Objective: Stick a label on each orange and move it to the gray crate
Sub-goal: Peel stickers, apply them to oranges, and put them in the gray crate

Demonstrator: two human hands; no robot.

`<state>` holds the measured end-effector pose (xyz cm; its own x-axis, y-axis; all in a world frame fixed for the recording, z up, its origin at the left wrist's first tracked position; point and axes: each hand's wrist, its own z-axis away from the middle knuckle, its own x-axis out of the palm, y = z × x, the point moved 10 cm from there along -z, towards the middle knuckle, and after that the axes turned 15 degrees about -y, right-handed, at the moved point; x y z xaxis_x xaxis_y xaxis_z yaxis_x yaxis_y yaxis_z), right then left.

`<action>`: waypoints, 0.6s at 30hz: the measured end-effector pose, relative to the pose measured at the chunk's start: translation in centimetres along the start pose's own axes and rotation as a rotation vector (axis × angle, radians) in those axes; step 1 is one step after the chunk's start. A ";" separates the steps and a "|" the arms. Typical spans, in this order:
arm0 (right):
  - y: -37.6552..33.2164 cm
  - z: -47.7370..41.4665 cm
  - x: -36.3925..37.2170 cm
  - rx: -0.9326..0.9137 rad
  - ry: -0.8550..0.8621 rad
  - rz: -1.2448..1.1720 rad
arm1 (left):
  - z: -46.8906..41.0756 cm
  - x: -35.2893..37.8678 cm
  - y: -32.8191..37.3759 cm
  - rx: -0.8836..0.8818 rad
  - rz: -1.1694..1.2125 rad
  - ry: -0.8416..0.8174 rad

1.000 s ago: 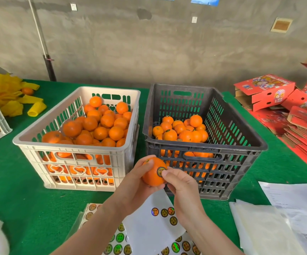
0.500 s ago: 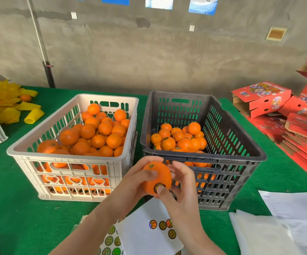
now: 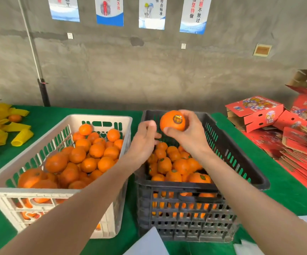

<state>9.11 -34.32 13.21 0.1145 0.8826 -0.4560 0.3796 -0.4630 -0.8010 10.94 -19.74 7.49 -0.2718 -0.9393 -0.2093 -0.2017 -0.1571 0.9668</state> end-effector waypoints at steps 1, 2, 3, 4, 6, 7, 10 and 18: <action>1.9 -2.3 -0.6 0.088 0.014 0.017 | -0.7 0.1 -0.4 0.003 -0.243 -0.012; 4.3 -4.4 -0.9 0.186 0.000 0.042 | -1.3 0.7 -1.3 -0.019 -0.527 -0.064; 6.9 -6.2 -1.0 0.289 -0.034 0.080 | -1.7 1.6 -2.7 -0.061 -0.797 -0.147; 9.7 -7.7 -0.9 0.387 -0.084 0.146 | -1.9 2.3 -4.5 -0.116 -1.016 -0.240; 15.1 -9.7 -0.4 0.527 -0.207 0.354 | -2.3 2.8 -6.7 -0.187 -1.180 -0.331; 17.6 -10.2 0.1 0.572 -0.268 0.458 | -2.5 2.8 -6.9 -0.187 -1.181 -0.324; 23.9 -10.1 1.7 0.704 -0.429 0.648 | -2.6 2.7 -6.8 -0.151 -1.187 -0.294; 29.1 -9.6 4.0 0.740 -0.617 0.755 | -2.4 2.5 -6.5 -0.167 -1.151 -0.300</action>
<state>29.41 -43.49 -8.18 -0.4513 0.2790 -0.8477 -0.2304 -0.9541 -0.1914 13.81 -21.76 0.99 -0.2246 -0.1172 -0.9674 -0.3516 -0.9161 0.1926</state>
